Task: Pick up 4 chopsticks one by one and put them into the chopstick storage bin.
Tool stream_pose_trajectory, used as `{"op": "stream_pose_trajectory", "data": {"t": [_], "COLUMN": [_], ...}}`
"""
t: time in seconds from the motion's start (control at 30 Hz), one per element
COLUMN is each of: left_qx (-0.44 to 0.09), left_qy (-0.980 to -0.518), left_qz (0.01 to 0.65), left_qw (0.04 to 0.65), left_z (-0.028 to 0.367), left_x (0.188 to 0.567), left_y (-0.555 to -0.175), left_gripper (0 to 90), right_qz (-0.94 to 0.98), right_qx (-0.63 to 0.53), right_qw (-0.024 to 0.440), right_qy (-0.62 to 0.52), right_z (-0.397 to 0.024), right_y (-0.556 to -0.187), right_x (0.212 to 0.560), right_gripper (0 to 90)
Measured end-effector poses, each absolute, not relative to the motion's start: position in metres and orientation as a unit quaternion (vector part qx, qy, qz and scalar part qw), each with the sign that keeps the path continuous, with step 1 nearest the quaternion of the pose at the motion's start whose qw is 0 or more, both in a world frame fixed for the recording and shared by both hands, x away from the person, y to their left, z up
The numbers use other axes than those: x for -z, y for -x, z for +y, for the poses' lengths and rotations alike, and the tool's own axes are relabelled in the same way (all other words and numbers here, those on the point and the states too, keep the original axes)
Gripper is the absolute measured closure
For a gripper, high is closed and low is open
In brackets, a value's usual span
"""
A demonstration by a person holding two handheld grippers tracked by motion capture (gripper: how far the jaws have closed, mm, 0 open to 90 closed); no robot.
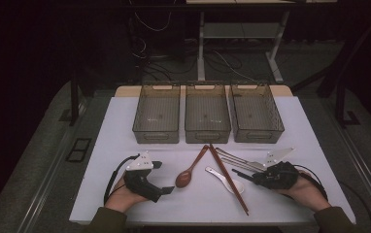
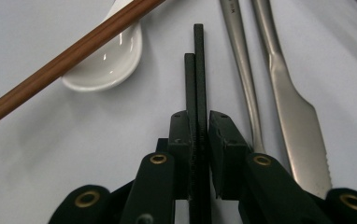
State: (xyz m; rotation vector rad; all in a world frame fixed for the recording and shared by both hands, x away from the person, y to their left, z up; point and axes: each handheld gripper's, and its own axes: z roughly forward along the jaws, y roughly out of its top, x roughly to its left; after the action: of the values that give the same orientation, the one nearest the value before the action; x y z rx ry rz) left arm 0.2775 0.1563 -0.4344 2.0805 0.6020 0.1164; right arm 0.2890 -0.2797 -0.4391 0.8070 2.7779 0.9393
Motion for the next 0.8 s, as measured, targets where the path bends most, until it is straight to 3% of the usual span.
{"op": "stream_pose_trajectory", "data": {"t": [0.17, 0.43, 0.8], "left_qx": [-0.048, -0.048, -0.048], "left_qy": [-0.848, -0.847, -0.847], "left_qz": [0.244, 0.244, 0.244], "left_qw": [0.468, 0.470, 0.470], "left_z": [0.157, 0.157, 0.157], "left_x": [0.434, 0.434, 0.434], "left_y": [-0.277, -0.277, -0.278], "left_gripper": [0.6, 0.7, 0.7], "right_qz": [0.904, 0.901, 0.905], "right_qx": [-0.329, -0.340, -0.328], "right_qw": [0.064, 0.062, 0.076], "right_qy": [-0.264, -0.263, -0.259], "right_z": [-0.284, -0.295, -0.297], "right_y": [-0.286, -0.274, -0.269], "right_x": [0.435, 0.433, 0.437], "right_gripper": [73.4, 81.6, 83.0]}}
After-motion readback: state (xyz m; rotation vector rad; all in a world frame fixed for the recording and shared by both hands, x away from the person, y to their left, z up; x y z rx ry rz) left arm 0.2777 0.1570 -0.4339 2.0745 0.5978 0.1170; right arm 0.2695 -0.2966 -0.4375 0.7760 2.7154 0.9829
